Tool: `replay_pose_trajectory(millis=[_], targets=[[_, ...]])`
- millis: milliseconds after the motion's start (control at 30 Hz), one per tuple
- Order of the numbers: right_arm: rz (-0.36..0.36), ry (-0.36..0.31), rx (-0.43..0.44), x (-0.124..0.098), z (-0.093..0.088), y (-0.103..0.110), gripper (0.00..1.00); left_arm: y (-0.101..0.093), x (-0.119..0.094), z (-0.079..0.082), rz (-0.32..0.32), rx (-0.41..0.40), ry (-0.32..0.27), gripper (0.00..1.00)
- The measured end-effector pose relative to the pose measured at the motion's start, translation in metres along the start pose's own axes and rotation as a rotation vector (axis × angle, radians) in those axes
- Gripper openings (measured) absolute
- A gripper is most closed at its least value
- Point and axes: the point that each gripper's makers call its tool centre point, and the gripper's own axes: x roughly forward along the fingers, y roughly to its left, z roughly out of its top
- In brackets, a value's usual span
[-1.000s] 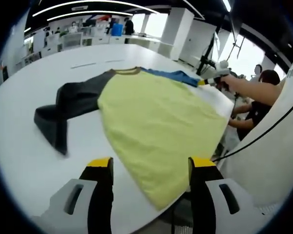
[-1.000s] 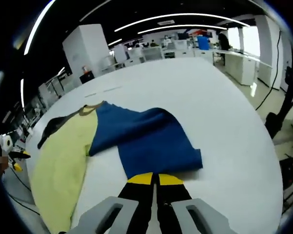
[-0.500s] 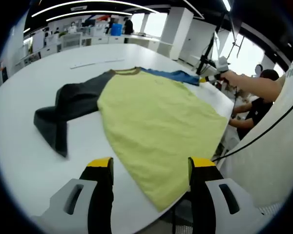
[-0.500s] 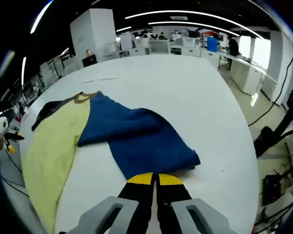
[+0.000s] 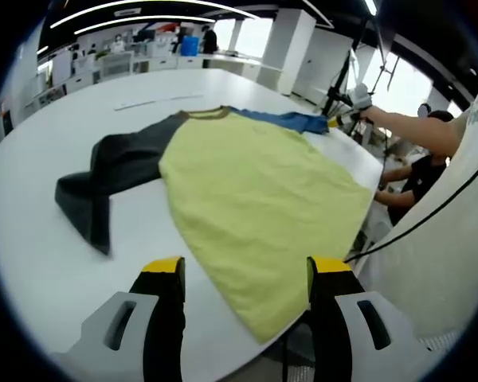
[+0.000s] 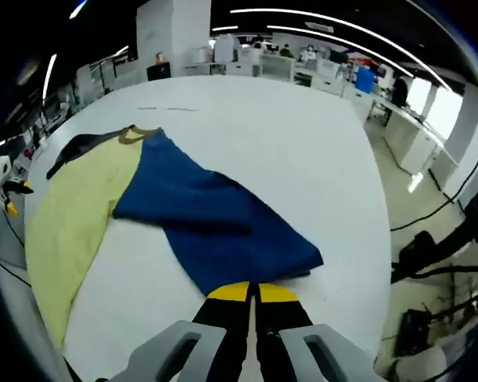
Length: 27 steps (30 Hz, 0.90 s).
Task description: Fold the garment on the visible template until the final outline fits inside the template.
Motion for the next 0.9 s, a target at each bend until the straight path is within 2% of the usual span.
replay_pose_trajectory(millis=[333,600,900], targets=[[-0.017,0.077,-0.122,0.000,0.002,-0.013,0.00,0.001,0.002,0.003,0.003,0.002,0.001,0.59],[-0.010,0.127,-0.187,0.000,0.004,-0.017,0.00,0.001,0.003,0.002,0.008,-0.001,0.001,0.59],[-0.010,0.133,-0.217,-0.006,0.015,-0.024,0.00,0.001,0.002,0.006,0.011,-0.001,-0.017,0.59]])
